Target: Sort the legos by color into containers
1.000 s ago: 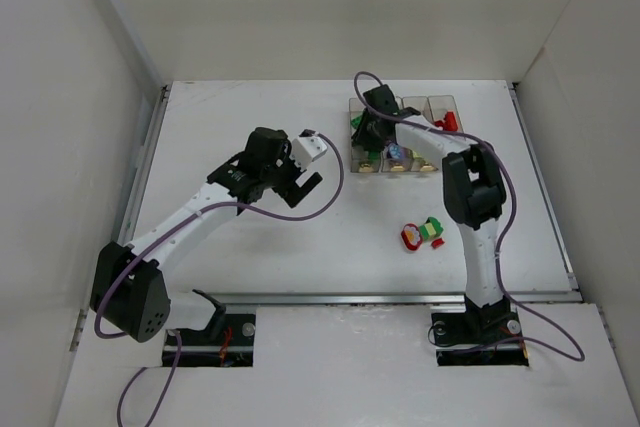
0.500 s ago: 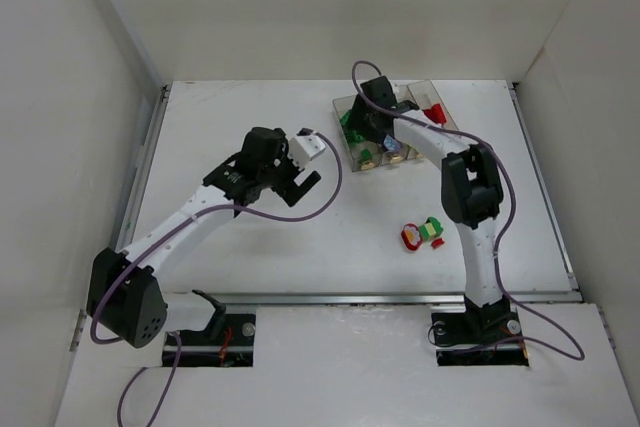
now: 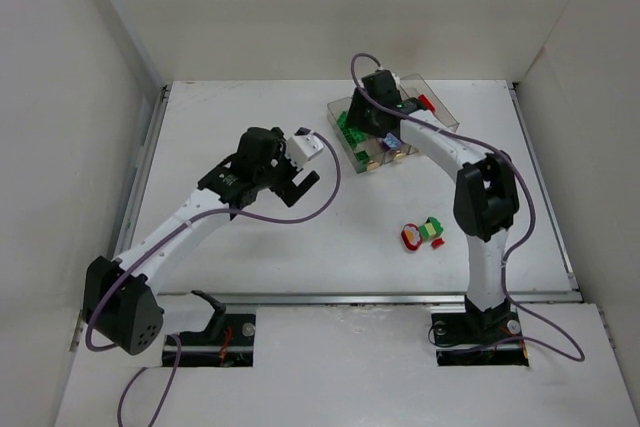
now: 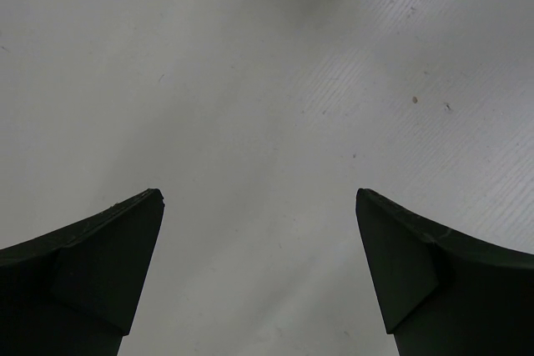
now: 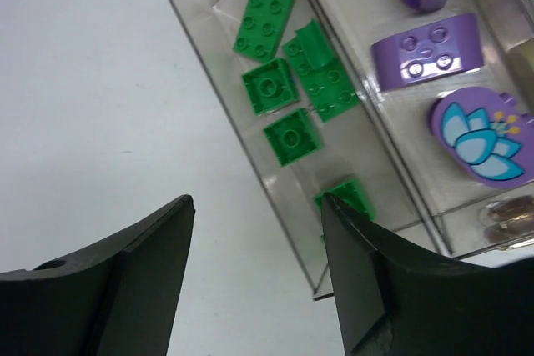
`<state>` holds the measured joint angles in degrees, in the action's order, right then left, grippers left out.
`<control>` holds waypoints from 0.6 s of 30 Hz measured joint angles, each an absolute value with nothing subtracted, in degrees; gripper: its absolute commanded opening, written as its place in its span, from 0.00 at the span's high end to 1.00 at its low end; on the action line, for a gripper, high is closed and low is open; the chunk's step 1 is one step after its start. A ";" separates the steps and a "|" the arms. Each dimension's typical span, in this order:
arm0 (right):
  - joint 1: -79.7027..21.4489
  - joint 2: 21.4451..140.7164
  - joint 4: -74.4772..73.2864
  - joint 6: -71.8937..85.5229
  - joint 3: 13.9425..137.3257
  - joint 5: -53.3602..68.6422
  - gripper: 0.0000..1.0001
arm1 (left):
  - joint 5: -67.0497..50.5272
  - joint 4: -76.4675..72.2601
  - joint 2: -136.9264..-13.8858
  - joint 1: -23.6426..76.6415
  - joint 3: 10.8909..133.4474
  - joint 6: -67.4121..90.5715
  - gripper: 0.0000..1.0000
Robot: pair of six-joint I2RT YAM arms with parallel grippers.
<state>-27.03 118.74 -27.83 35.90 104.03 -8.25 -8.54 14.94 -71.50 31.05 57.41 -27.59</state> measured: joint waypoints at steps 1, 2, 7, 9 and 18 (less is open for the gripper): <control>-26.74 118.52 -27.77 35.46 103.42 -8.84 0.32 | -8.60 15.14 -71.31 31.05 57.41 -27.59 0.00; -26.30 118.15 -27.83 34.33 102.43 -9.17 0.32 | -8.64 15.29 -71.07 31.05 57.41 -27.59 0.00; -20.21 118.58 -32.42 23.07 103.66 -9.26 0.35 | -8.71 16.10 -69.69 31.05 57.39 -27.59 0.00; -17.26 119.70 -33.34 18.17 105.89 -9.93 0.35 | -8.71 16.12 -69.30 31.05 57.34 -27.59 0.00; -13.50 127.90 -34.63 4.12 116.11 -6.72 0.39 | -8.25 17.19 -68.66 31.05 57.06 -27.57 0.00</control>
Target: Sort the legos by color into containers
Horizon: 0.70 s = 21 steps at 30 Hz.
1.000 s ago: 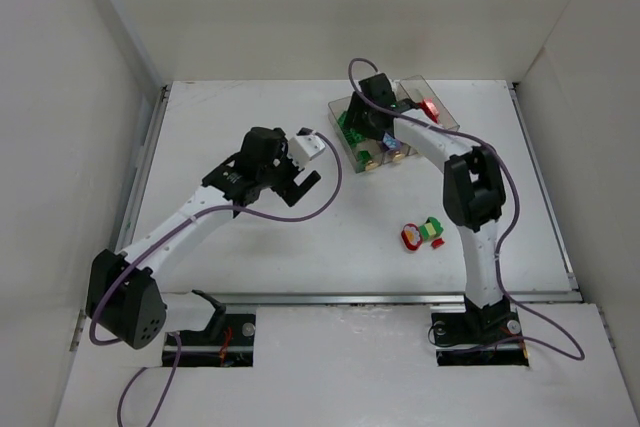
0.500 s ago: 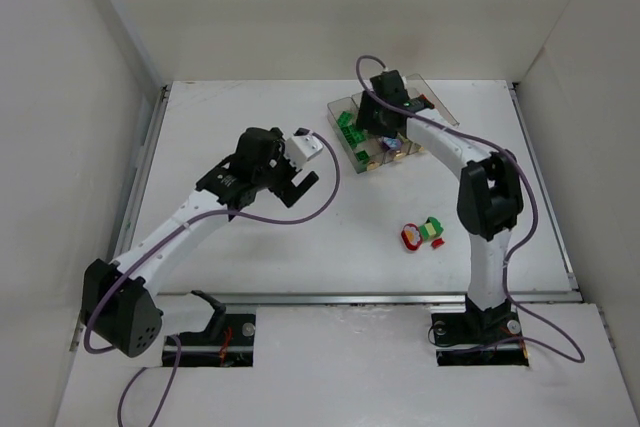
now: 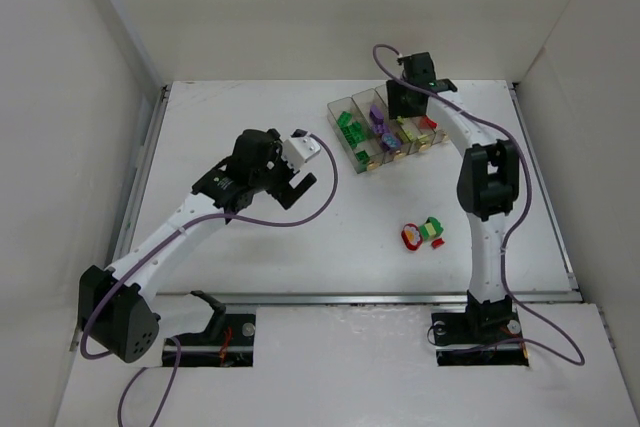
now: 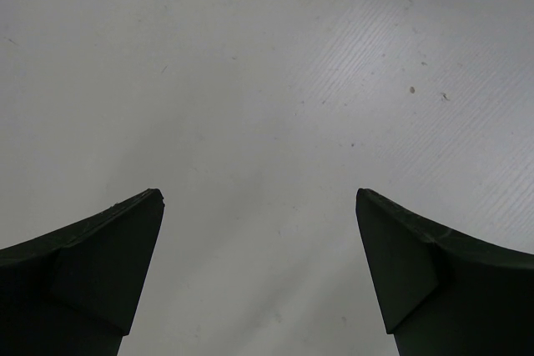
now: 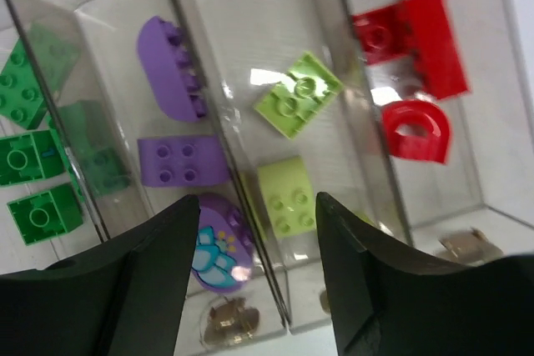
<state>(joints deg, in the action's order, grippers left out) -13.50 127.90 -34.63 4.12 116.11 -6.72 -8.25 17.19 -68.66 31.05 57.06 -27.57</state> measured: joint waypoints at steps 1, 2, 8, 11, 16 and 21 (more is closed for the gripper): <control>-13.67 128.84 -34.92 3.42 116.88 -6.13 0.40 | -8.12 17.26 -68.66 31.05 57.01 -27.59 0.00; -13.98 129.80 -35.11 2.76 117.54 -5.56 0.40 | -8.01 17.41 -68.66 31.03 57.01 -27.59 0.00; -14.74 132.46 -36.99 0.38 117.80 -4.10 0.61 | -7.31 17.61 -68.66 31.05 56.99 -27.59 0.00; -14.70 132.46 -36.95 0.21 117.80 -4.25 0.63 | -7.22 17.63 -68.66 31.03 56.99 -27.59 0.00; -14.61 132.46 -36.84 0.23 117.19 -4.75 0.83 | -7.22 17.65 -68.71 31.03 56.99 -27.59 0.00; -14.59 132.31 -35.44 0.95 116.05 -5.10 1.00 | -7.20 17.67 -68.73 31.03 56.99 -27.59 0.00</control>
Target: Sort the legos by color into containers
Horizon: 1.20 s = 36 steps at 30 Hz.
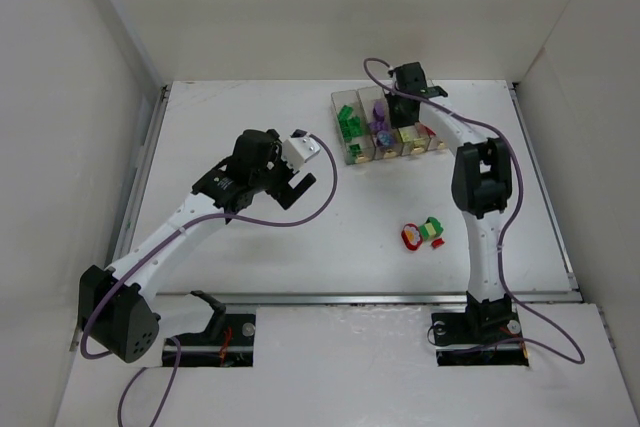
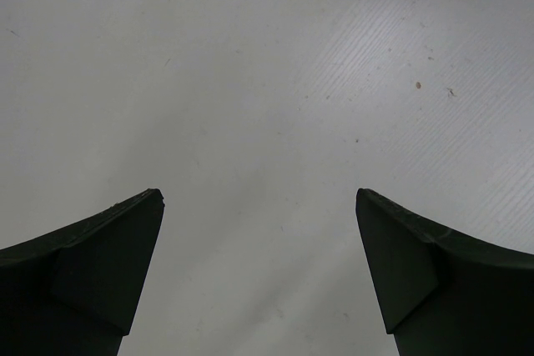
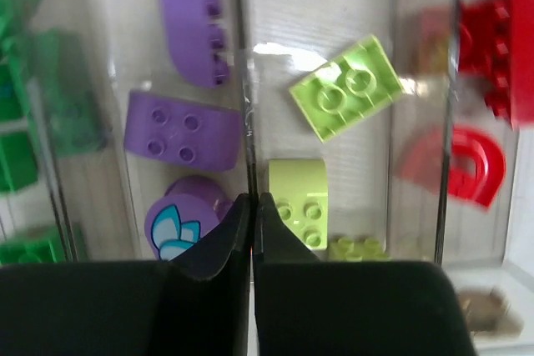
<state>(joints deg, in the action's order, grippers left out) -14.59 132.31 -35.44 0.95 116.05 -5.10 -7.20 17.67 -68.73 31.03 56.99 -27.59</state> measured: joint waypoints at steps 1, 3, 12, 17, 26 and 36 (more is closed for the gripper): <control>-14.61 132.03 -34.85 1.63 115.50 -5.30 1.00 | -7.20 17.67 -68.73 31.03 56.99 -27.59 0.00; -14.81 131.35 -33.76 3.44 114.19 -5.98 1.00 | -7.20 17.67 -68.73 31.05 56.99 -27.59 0.00; -15.22 124.46 -32.03 7.81 103.37 -10.11 1.00 | -7.18 17.72 -68.73 31.05 56.99 -27.59 0.00; -15.49 124.46 -33.52 11.94 103.79 -11.25 1.00 | -7.22 17.74 -68.73 31.03 56.99 -27.57 0.00; -15.84 124.46 -35.27 14.72 103.68 -12.25 0.22 | -7.22 17.72 -68.71 31.03 56.90 -27.57 0.00; -15.94 115.09 -35.97 14.48 99.90 -10.68 0.00 | -7.35 17.80 -68.64 31.03 56.69 -27.57 0.00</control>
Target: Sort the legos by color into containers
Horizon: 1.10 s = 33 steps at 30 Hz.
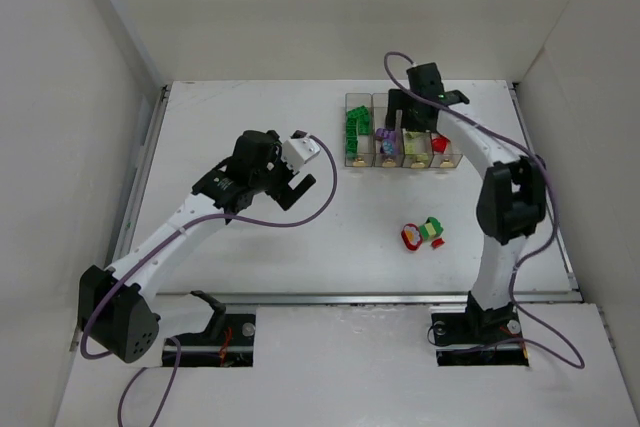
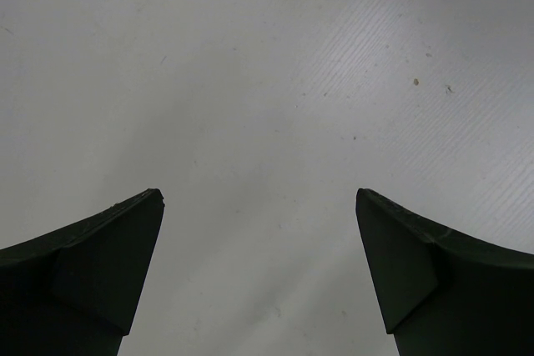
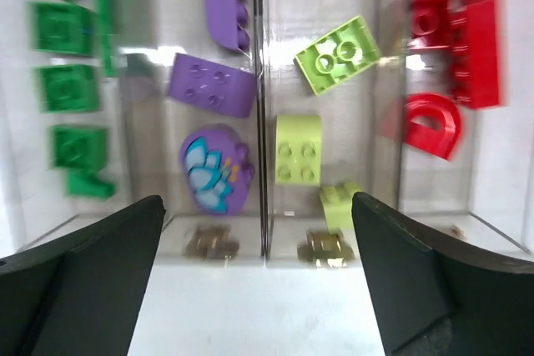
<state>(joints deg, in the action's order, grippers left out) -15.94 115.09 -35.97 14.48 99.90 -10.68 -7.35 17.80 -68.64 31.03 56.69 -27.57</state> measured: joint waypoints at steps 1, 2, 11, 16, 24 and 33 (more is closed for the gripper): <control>-16.01 112.01 -35.92 14.61 98.61 -10.63 0.00 | -7.44 17.82 -68.60 31.03 56.69 -27.57 0.00; -16.12 108.62 -35.70 14.87 96.71 -10.70 0.00 | -7.49 17.78 -68.49 31.05 56.69 -27.57 0.00; -12.47 76.64 -37.85 29.04 59.75 -6.61 0.00 | -9.69 16.32 -67.33 31.00 54.65 -31.00 0.00; -6.94 74.50 -41.30 36.64 47.81 -5.72 0.00 | -13.28 15.31 -68.12 31.90 54.65 -34.50 0.00; -6.33 71.13 -35.81 40.34 46.17 -5.26 0.04 | -15.42 14.63 -70.19 33.76 54.68 -35.81 0.00; -6.33 78.02 -30.72 40.97 42.26 -2.07 0.15 | -14.79 14.39 -70.22 33.69 54.74 -35.05 0.00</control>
<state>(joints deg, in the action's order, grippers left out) -6.33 78.02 -30.72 40.97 42.26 -2.07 -14.79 14.39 -70.22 33.69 54.74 -35.05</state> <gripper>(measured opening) 0.878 0.997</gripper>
